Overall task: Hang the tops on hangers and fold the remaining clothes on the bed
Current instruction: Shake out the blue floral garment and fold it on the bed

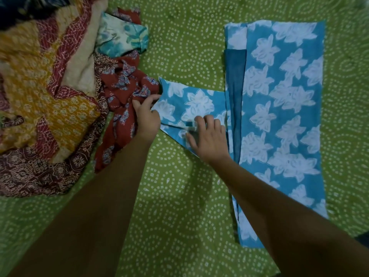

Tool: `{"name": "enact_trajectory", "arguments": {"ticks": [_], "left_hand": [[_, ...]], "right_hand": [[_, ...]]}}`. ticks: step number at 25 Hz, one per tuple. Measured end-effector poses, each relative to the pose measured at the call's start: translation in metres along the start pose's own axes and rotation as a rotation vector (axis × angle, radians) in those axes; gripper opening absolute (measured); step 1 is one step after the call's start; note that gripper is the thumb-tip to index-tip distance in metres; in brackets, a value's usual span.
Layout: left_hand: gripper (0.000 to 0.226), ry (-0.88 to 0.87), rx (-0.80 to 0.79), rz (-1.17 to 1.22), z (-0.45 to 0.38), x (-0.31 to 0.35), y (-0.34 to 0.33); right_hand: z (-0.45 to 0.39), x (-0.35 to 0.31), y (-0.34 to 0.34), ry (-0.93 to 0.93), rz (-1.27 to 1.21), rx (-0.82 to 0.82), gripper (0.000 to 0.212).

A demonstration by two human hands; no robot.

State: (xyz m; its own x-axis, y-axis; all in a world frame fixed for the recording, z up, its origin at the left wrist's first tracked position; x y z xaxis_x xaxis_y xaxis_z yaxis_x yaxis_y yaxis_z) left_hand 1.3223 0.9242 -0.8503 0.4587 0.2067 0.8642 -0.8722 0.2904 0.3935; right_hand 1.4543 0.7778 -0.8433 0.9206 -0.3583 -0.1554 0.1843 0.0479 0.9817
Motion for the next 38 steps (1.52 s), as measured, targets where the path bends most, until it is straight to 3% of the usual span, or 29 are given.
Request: {"name": "enact_trajectory", "arguments": {"ticks": [3, 6, 8, 10, 12, 15, 17, 19, 21, 23, 27, 29, 36, 38], "left_hand": [[0.055, -0.089, 0.097, -0.188, 0.015, 0.006, 0.002], [0.069, -0.016, 0.119, -0.227, 0.017, 0.008, 0.001], [0.059, -0.032, 0.163, -0.017, 0.013, 0.014, 0.002], [0.045, -0.069, 0.286, 0.183, 0.016, 0.016, 0.008], [0.042, -0.031, 0.351, 0.069, 0.024, 0.014, 0.012], [0.061, -0.065, 0.216, -0.323, 0.038, 0.011, -0.002], [0.074, -0.043, 0.184, -0.337, 0.037, 0.010, -0.010], [0.066, 0.061, 0.157, -0.246, 0.026, 0.011, -0.015], [0.053, 0.112, 0.137, -0.173, 0.012, 0.015, -0.014], [0.045, 0.029, 0.082, -0.150, 0.003, 0.022, -0.005], [0.019, -0.165, -0.217, -0.127, 0.019, 0.008, 0.019], [0.031, -0.177, -0.300, -0.108, 0.038, -0.019, 0.042], [0.041, 0.145, -0.212, -0.232, 0.097, -0.092, 0.064], [0.030, 0.210, -0.146, -0.085, 0.095, -0.089, 0.062]], "right_hand": [[-0.039, -0.015, -0.007, 0.086, 0.149, -0.171, 0.060], [-0.071, -0.021, -0.005, 0.103, 0.046, -0.223, 0.036], [-0.077, -0.002, 0.008, -0.097, -0.237, -0.078, 0.024], [-0.066, 0.025, 0.017, -0.321, -0.641, 0.077, 0.029], [-0.050, 0.039, 0.023, -0.460, -0.886, 0.168, 0.034], [-0.038, 0.044, 0.033, -0.594, -1.010, 0.285, 0.030], [-0.036, 0.047, 0.037, -0.676, -1.059, 0.365, 0.024], [-0.038, 0.045, 0.038, -0.688, -1.062, 0.364, 0.017], [-0.040, 0.041, 0.038, -0.645, -1.029, 0.317, 0.011], [-0.040, 0.037, 0.045, -0.574, -0.949, 0.321, 0.012], [-0.034, 0.026, 0.065, -0.428, -0.759, 0.354, 0.017], [-0.026, 0.017, 0.067, -0.330, -0.683, 0.325, 0.017], [0.023, -0.033, 0.038, 0.116, -0.264, 0.264, 0.012], [0.027, -0.039, 0.025, 0.176, -0.186, 0.222, 0.013]]}}
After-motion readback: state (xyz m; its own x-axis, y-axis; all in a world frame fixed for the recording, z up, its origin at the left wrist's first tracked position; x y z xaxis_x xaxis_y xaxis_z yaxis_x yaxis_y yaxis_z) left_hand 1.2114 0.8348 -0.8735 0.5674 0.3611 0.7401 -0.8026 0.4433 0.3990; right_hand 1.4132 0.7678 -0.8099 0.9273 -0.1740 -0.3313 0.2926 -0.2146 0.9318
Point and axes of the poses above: each hand's wrist, its own z-axis away from the middle knuckle, its own y-axis out of the back of the hand, x = y × z, the point moved 7 cm from there along -z, towards the middle knuckle, and after that the axes turned 10 degrees about z, right-handed, at the moved point
